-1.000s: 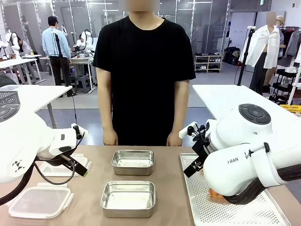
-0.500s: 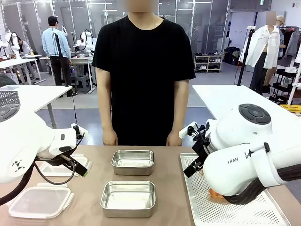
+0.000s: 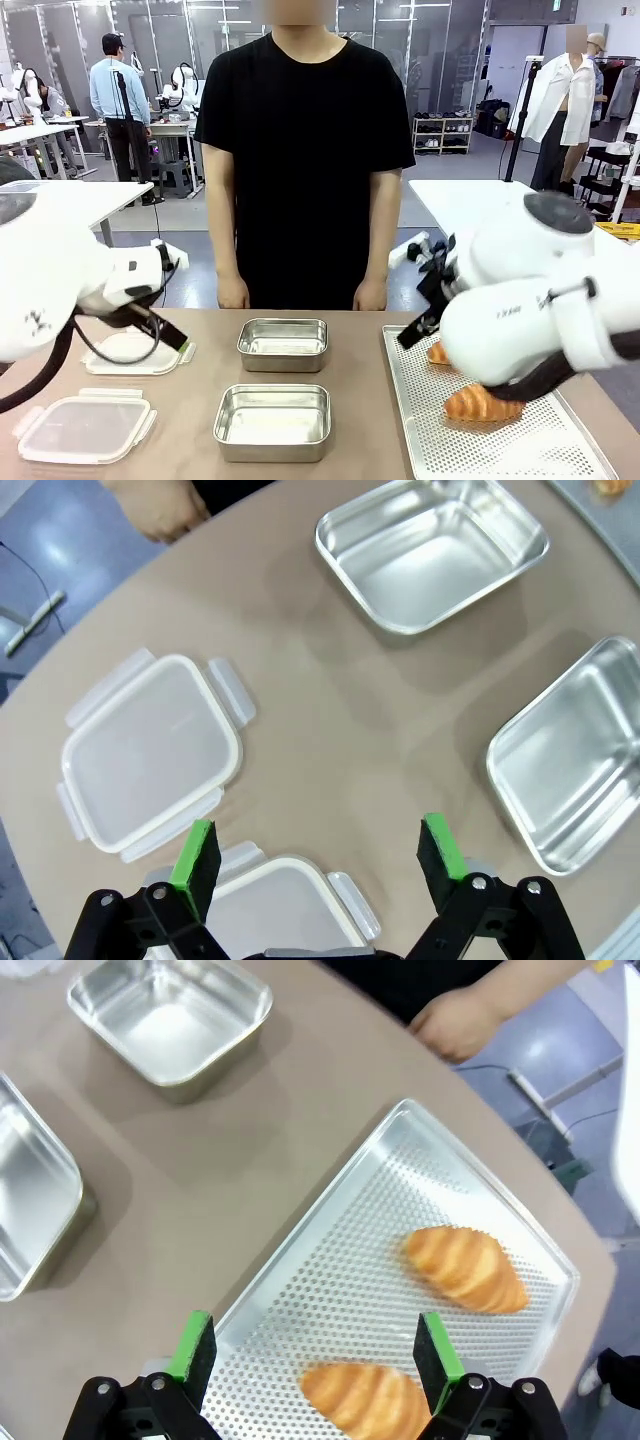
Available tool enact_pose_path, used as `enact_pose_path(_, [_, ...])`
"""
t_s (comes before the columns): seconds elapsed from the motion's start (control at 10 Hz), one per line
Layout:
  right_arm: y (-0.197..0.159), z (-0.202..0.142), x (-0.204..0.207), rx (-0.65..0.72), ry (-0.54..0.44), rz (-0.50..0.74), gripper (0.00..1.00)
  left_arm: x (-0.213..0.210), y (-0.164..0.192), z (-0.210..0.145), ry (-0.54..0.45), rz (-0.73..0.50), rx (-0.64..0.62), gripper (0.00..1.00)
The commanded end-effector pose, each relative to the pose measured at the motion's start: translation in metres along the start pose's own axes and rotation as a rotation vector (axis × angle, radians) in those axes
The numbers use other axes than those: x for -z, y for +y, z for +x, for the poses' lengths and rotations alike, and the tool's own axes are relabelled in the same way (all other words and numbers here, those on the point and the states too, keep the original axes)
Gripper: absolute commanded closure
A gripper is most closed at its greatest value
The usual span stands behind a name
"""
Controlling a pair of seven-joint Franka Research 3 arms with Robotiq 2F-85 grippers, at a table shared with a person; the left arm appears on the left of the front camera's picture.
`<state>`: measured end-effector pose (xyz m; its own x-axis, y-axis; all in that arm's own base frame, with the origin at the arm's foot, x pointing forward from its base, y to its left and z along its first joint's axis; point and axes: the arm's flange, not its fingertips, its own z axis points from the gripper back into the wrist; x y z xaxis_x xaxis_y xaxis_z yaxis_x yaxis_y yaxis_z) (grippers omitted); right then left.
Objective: Place the bread into the airtight container.
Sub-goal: Pick up a Butter Roll and place it into an empty Airtight Container.
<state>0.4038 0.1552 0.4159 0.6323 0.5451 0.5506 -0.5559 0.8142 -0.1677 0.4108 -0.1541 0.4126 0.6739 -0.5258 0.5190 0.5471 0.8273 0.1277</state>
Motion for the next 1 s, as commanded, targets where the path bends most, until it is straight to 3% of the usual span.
enact_pose_path(0.0, [-0.035, 0.019, -0.041, 0.057, -0.02, 0.049, 0.0, -0.047, 0.025, 0.022, 0.011, -0.125, -0.032, 0.0])
enact_pose_path(0.1, [-0.053, 0.025, -0.069, 0.088, -0.037, 0.135, 0.0, -0.074, 0.041, 0.03, 0.009, -0.225, -0.067, 0.0])
enact_pose_path(0.4, [-0.107, 0.017, -0.148, 0.207, -0.13, 0.278, 0.0, -0.149, 0.082, 0.035, -0.018, -0.335, -0.158, 0.0])
enact_pose_path(0.5, [-0.115, 0.005, -0.169, 0.202, -0.131, 0.194, 0.0, -0.169, 0.09, 0.029, -0.003, -0.276, -0.162, 0.0])
enact_pose_path(0.9, [-0.124, -0.039, -0.274, 0.199, -0.153, 0.058, 0.0, -0.266, 0.104, 0.002, -0.011, -0.115, -0.194, 0.0])
